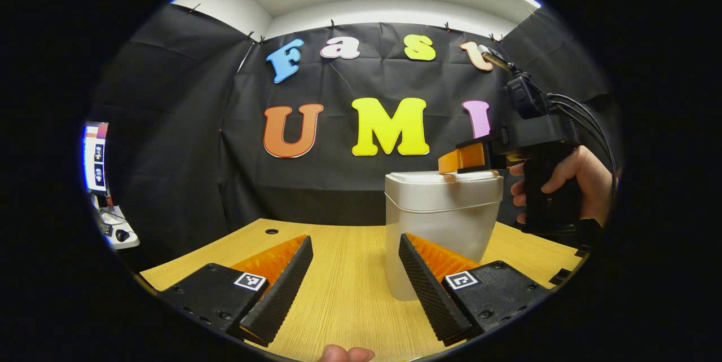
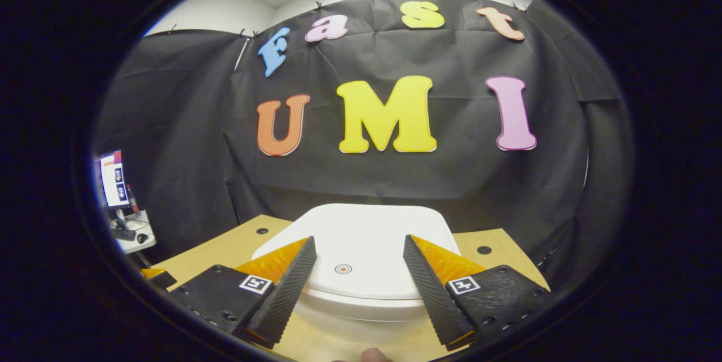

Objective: Press the lid of the desktop garbage bin to open it, pick up the crumpled paper on the desktop and throw it into the bin, then pick up the pop can on the desktop and drop it into the bin, and finally close the garbage bin lid.

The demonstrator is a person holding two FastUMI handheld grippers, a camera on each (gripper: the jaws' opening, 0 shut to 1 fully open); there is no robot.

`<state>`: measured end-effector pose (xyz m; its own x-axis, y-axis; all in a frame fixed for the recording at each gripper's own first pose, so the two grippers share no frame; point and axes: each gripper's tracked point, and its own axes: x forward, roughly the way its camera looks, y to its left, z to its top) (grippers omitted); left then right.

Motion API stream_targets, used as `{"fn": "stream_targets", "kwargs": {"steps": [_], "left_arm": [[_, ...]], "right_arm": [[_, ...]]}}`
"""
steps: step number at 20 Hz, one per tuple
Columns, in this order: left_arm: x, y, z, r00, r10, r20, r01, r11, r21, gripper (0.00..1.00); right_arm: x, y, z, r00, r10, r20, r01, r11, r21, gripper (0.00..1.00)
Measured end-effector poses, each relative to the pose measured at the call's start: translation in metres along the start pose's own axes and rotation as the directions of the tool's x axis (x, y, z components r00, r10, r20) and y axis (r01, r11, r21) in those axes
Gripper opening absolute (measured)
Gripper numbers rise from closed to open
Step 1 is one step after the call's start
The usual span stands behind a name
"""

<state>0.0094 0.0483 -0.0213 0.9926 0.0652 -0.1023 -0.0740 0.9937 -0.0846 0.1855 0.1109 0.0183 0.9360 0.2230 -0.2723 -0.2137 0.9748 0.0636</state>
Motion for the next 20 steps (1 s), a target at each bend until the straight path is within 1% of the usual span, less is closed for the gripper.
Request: {"fn": "stream_targets", "kwargs": {"steps": [1, 2, 4, 5, 6, 7, 8, 9, 10, 12, 14, 15, 16, 18, 20], "left_arm": [[0.000, 0.000, -0.001, 1.000, 0.001, 0.000, -0.001, 1.000, -0.006, 0.99], [0.001, 0.001, -0.001, 1.000, 0.002, -0.001, -0.002, 1.000, -0.012, 0.99], [0.002, -0.002, -0.001, 1.000, -0.003, 0.003, 0.003, 1.000, -0.022, 0.99], [0.003, -0.003, -0.003, 1.000, -0.005, 0.000, 0.005, 1.000, -0.024, 0.99], [0.003, -0.004, -0.005, 1.000, -0.008, -0.006, 0.007, 1.000, -0.020, 0.99], [0.003, -0.003, -0.005, 1.000, -0.008, -0.009, 0.008, 1.000, -0.012, 0.99], [0.002, -0.002, -0.004, 1.000, -0.006, -0.007, 0.006, 1.000, -0.007, 0.99], [0.001, -0.002, -0.003, 1.000, -0.004, -0.004, 0.003, 1.000, -0.007, 0.99], [0.000, -0.002, -0.001, 1.000, -0.006, 0.000, 0.006, 1.000, -0.011, 0.99], [0.000, -0.002, -0.001, 1.000, -0.007, 0.002, 0.007, 1.000, -0.016, 0.99], [-0.002, -0.002, 0.003, 1.000, -0.006, 0.015, 0.006, 1.000, -0.011, 0.99], [-0.003, -0.003, 0.004, 1.000, -0.007, 0.016, 0.007, 1.000, -0.001, 0.99], [-0.003, -0.002, 0.004, 1.000, -0.004, 0.017, 0.003, 1.000, 0.014, 0.99], [-0.004, -0.003, 0.007, 1.000, 0.003, 0.025, -0.004, 0.999, 0.042, 0.99], [-0.004, -0.007, 0.011, 0.999, -0.002, 0.038, 0.000, 0.999, 0.050, 0.99]], "right_arm": [[0.000, -0.001, -0.003, 1.000, -0.001, -0.002, 0.001, 1.000, 0.003, 0.98], [0.000, 0.001, -0.004, 1.000, -0.006, 0.015, 0.006, 1.000, -0.021, 1.00], [-0.002, 0.001, -0.006, 0.998, -0.028, 0.060, 0.033, 0.996, -0.087, 0.99], [0.001, -0.001, -0.007, 0.997, -0.037, 0.073, 0.042, 0.996, -0.073, 1.00], [0.002, -0.001, -0.012, 0.998, -0.033, 0.056, 0.036, 0.998, -0.061, 0.99], [0.001, -0.001, -0.015, 0.997, -0.027, 0.068, 0.030, 0.998, -0.048, 0.98], [0.002, 0.001, -0.017, 0.998, -0.025, 0.063, 0.028, 0.998, -0.055, 0.98], [-0.002, 0.001, -0.012, 0.996, -0.028, 0.086, 0.032, 0.998, -0.047, 0.99], [-0.001, 0.000, -0.016, 0.997, -0.030, 0.073, 0.033, 0.998, -0.050, 0.99], [-0.001, 0.001, -0.013, 0.996, -0.029, 0.085, 0.033, 0.998, -0.047, 0.99], [-0.003, 0.000, -0.004, 0.992, -0.027, 0.126, 0.031, 0.999, -0.028, 0.99], [-0.003, 0.001, 0.000, 0.988, -0.026, 0.149, 0.030, 0.999, -0.024, 0.96], [-0.004, -0.001, 0.002, 0.986, -0.032, 0.161, 0.037, 0.999, -0.027, 0.95], [-0.008, -0.006, 0.003, 0.982, -0.055, 0.182, 0.062, 0.998, -0.033, 0.97], [-0.014, -0.009, 0.011, 0.978, -0.064, 0.196, 0.072, 0.997, -0.035, 0.96]]}}
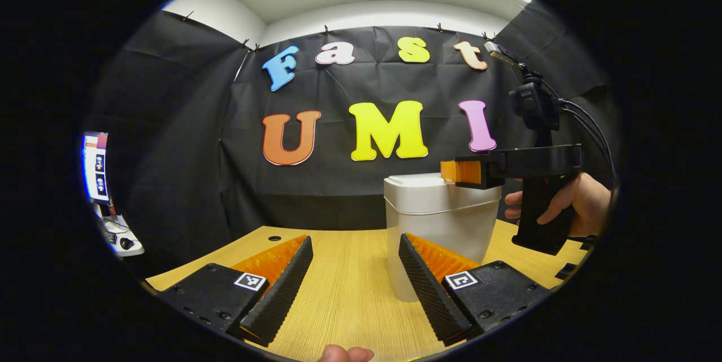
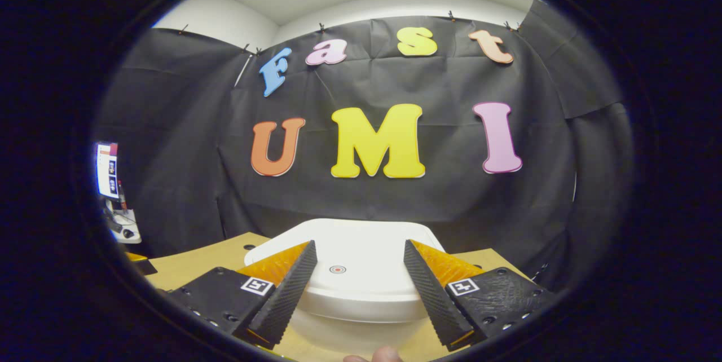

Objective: Press the lid of the desktop garbage bin to open it, pick up the crumpled paper on the desktop and throw it into the bin, then pick up the pop can on the desktop and drop it into the bin, and finally close the garbage bin lid.

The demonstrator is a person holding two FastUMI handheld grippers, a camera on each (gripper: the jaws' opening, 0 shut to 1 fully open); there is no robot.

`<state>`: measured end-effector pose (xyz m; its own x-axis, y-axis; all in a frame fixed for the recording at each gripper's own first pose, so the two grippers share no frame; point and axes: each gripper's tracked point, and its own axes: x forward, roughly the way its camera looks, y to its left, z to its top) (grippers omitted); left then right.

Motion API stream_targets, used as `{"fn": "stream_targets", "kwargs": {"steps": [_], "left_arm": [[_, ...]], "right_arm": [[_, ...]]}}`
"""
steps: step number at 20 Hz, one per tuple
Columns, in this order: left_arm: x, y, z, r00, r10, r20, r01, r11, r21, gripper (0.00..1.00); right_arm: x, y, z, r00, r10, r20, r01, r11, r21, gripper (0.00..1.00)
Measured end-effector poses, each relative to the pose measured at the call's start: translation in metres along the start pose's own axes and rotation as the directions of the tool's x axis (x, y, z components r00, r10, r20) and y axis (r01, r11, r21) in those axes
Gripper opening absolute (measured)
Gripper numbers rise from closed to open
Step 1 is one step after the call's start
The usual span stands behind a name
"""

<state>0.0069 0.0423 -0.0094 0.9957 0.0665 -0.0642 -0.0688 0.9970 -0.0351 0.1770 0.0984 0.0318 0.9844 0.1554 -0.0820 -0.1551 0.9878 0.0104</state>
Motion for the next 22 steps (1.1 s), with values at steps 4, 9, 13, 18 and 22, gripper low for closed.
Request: {"fn": "stream_targets", "kwargs": {"steps": [4, 9, 13, 18, 22], "left_arm": [[0.006, -0.010, 0.007, 1.000, -0.013, 0.016, 0.013, 1.000, -0.004, 0.99], [0.012, -0.020, 0.019, 0.999, -0.004, 0.032, 0.004, 1.000, -0.006, 0.99], [0.012, -0.038, 0.019, 0.999, -0.025, 0.045, 0.026, 0.999, -0.020, 0.99], [-0.001, -0.038, 0.005, 0.999, 0.006, 0.052, -0.004, 1.000, -0.025, 0.99], [-0.016, -0.032, -0.010, 0.999, 0.001, 0.039, -0.001, 1.000, -0.014, 0.99]], "right_arm": [[-0.025, -0.017, 0.026, 0.995, -0.011, 0.097, 0.009, 1.000, 0.020, 0.98], [-0.081, -0.054, 0.004, 0.989, -0.044, 0.140, 0.043, 0.999, 0.014, 0.95], [-0.119, -0.084, -0.041, 0.985, -0.109, 0.137, 0.108, 0.994, 0.015, 0.96], [-0.143, -0.084, -0.086, 0.984, -0.142, 0.110, 0.148, 0.988, -0.046, 0.96], [-0.152, -0.072, -0.094, 0.976, -0.164, 0.143, 0.172, 0.984, -0.042, 0.97]]}}
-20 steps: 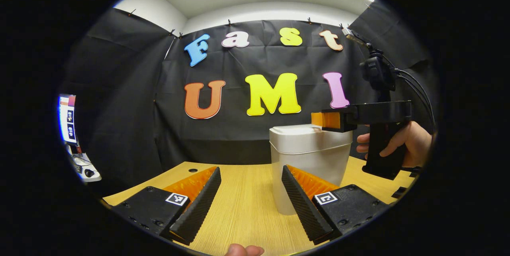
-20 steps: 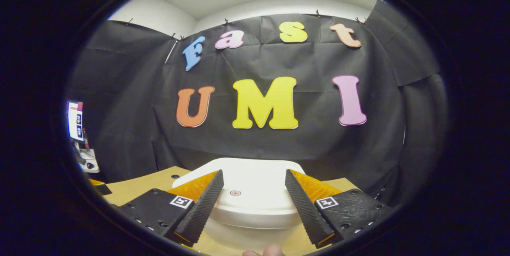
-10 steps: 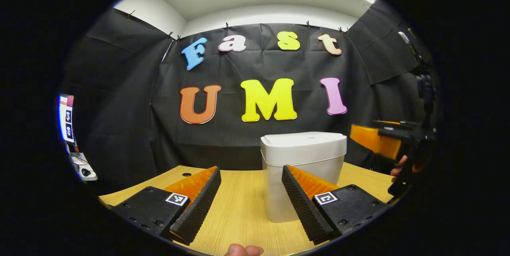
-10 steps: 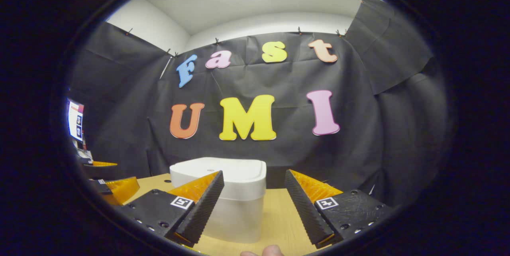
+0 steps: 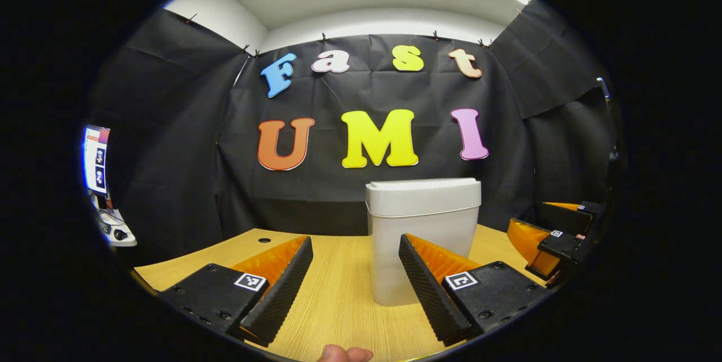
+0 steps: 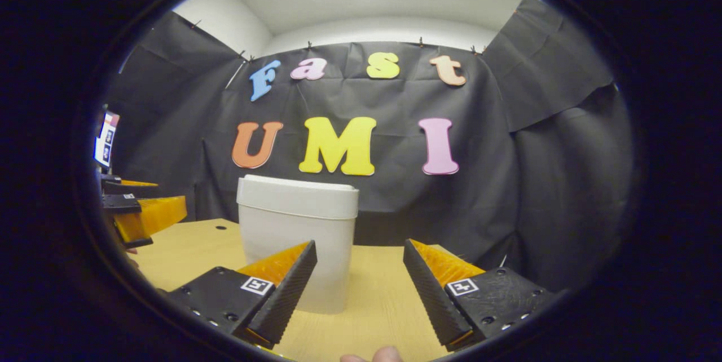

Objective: Press the lid of the desktop garbage bin to open it, pick up the crumpled paper on the desktop and throw it into the bin, then pick up the pop can on the desktop and drop it into the bin, and finally close the garbage bin lid.

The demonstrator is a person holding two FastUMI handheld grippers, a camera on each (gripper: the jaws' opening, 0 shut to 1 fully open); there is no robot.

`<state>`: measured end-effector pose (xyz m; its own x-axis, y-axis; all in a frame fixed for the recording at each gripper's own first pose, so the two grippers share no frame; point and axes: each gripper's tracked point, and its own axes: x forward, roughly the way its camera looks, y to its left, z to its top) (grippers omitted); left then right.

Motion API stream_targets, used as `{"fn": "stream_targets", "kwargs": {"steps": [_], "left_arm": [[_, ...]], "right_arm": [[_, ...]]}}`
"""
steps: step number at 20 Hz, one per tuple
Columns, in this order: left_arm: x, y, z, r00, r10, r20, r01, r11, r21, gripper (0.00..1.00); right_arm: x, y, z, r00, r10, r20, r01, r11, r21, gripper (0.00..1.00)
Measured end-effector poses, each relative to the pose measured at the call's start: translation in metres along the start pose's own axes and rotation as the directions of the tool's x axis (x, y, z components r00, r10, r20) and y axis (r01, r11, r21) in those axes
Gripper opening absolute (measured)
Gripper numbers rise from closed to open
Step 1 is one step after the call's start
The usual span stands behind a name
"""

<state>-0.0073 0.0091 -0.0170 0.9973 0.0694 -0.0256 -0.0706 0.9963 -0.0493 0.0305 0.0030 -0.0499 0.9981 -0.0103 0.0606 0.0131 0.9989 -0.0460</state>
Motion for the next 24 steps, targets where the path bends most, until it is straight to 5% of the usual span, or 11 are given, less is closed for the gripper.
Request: {"fn": "stream_targets", "kwargs": {"steps": [10, 16, 24], "left_arm": [[-0.010, 0.010, 0.007, 0.999, -0.001, 0.044, -0.001, 0.999, 0.040, 0.98], [-0.008, -0.006, -0.006, 0.997, -0.071, 0.007, 0.071, 0.997, 0.011, 0.99], [-0.006, 0.006, -0.004, 0.998, -0.053, 0.019, 0.052, 0.998, 0.042, 0.99]], "right_arm": [[-0.023, 0.037, -0.001, 1.000, -0.008, 0.007, 0.008, 1.000, -0.002, 0.96], [-0.028, 0.055, -0.003, 1.000, 0.014, -0.008, -0.014, 1.000, 0.000, 0.96], [-0.024, 0.040, 0.002, 1.000, -0.002, -0.019, 0.003, 0.998, 0.057, 0.95]]}}
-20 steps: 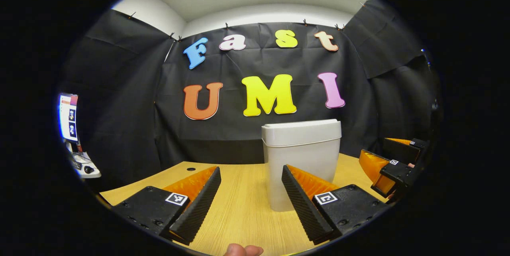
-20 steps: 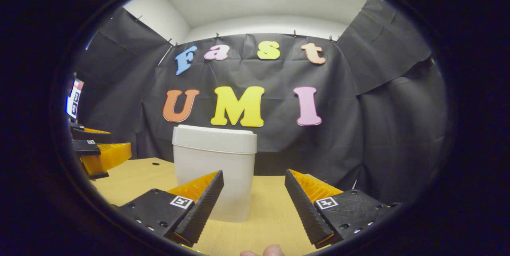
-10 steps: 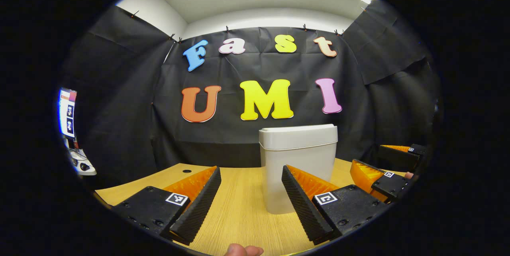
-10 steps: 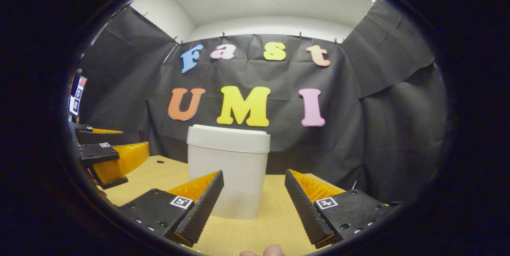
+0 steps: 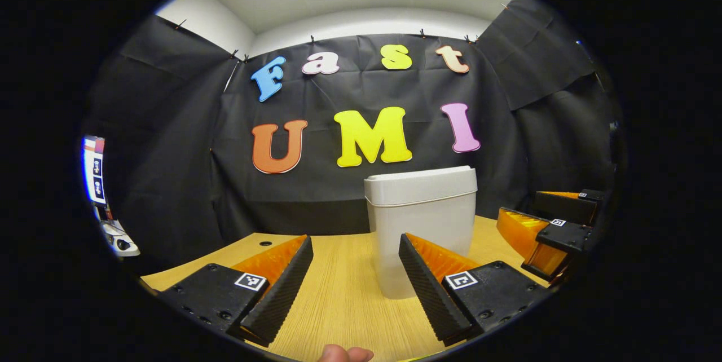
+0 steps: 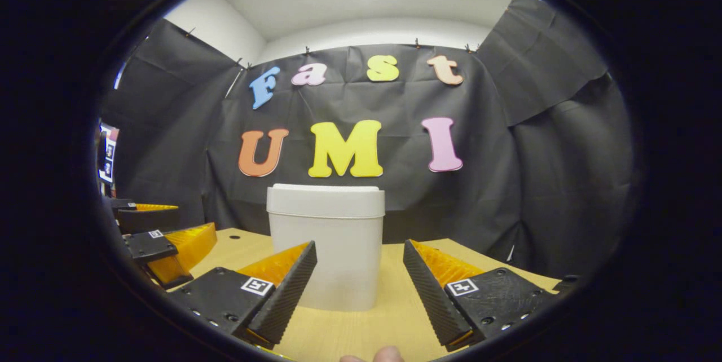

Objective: Press the lid of the desktop garbage bin to open it, pick up the crumpled paper on the desktop and throw it into the bin, then pick up the pop can on the desktop and drop it into the bin, and finally close the garbage bin lid.

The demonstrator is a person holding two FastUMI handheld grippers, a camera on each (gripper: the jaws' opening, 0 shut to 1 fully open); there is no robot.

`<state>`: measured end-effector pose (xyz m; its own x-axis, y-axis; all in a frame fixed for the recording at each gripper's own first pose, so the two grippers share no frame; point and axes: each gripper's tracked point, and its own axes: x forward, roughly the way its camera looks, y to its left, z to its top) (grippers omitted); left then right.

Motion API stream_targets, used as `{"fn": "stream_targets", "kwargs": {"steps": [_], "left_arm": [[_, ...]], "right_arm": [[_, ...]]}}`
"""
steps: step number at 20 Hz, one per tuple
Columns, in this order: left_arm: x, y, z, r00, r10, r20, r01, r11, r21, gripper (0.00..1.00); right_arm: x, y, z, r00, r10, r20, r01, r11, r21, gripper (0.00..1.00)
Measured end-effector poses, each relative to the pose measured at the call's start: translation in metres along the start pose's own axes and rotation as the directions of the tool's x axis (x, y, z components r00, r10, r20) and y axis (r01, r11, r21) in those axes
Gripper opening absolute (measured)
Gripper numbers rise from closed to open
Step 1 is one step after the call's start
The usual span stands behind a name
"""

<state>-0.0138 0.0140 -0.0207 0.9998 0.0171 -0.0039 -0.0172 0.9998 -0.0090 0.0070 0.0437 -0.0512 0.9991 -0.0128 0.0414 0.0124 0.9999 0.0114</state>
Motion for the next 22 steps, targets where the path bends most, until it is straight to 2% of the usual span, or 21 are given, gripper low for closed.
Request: {"fn": "stream_targets", "kwargs": {"steps": [7, 22], "left_arm": [[0.000, 0.000, -0.003, 1.000, 0.000, -0.008, 0.000, 1.000, 0.010, 0.99], [0.002, 0.009, -0.005, 1.000, 0.020, -0.024, -0.020, 1.000, -0.001, 0.99]], "right_arm": [[-0.002, -0.003, 0.005, 1.000, -0.007, 0.012, 0.007, 1.000, -0.004, 0.95], [-0.009, 0.012, 0.015, 0.999, 0.026, 0.028, -0.026, 0.999, -0.020, 0.95]]}}
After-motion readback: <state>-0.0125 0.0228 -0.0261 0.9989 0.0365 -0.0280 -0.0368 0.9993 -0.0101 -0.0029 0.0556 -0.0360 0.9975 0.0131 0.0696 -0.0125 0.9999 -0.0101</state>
